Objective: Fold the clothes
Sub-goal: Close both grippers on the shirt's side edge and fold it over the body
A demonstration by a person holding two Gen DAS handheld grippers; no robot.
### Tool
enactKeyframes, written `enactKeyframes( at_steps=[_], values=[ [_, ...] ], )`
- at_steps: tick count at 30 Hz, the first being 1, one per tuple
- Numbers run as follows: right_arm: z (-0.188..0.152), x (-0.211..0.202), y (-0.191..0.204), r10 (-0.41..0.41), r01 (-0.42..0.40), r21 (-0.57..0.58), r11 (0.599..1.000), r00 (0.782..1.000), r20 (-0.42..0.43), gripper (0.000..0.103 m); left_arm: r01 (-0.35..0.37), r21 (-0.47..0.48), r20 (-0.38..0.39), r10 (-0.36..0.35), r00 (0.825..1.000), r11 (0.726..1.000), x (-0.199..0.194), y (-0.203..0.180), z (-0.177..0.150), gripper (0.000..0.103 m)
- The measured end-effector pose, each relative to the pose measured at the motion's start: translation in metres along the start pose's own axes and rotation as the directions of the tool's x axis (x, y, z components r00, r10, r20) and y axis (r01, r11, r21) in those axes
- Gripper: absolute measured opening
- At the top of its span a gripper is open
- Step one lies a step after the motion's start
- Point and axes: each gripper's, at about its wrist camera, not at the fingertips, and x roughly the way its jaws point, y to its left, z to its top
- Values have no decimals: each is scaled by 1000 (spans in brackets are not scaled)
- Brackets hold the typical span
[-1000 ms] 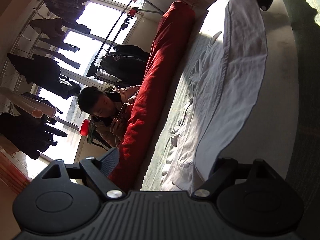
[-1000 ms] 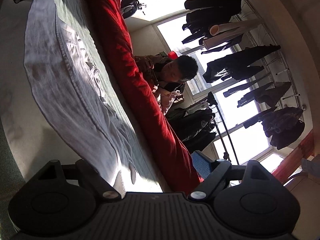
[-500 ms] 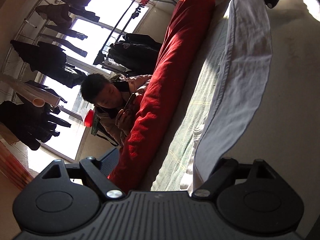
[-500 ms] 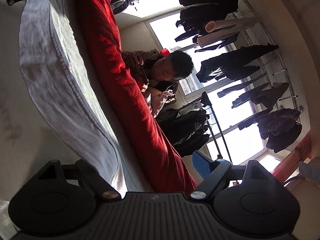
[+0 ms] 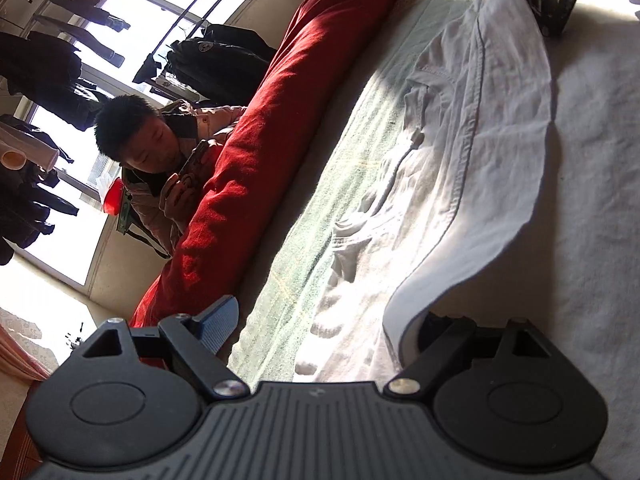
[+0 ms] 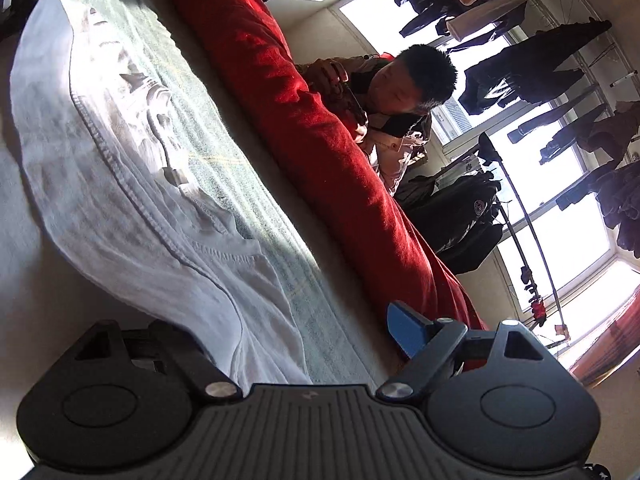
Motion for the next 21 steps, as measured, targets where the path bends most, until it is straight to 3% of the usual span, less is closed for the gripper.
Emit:
enactKeyframes(
  at_steps=[6,10,17,21],
  values=[
    [-13,-14,-24,184,-182,80,980,983,-15,94,87,-64,17,-87,996,994,-16,15,-2,88],
    [-15,-20,-35,188,-186,110,976,982,-14,96,92,-150,9,-91,996,984,-6,34,1,90],
    [-6,12,-73,237,-228,276,934,971,0,96,118,-341,-24,-134,991,933,37,72,4,90],
    [-7,48,-86,294,-262,381,887,955,-28,96,123,-456,-42,-160,986,882,61,87,0,90]
  ],
)
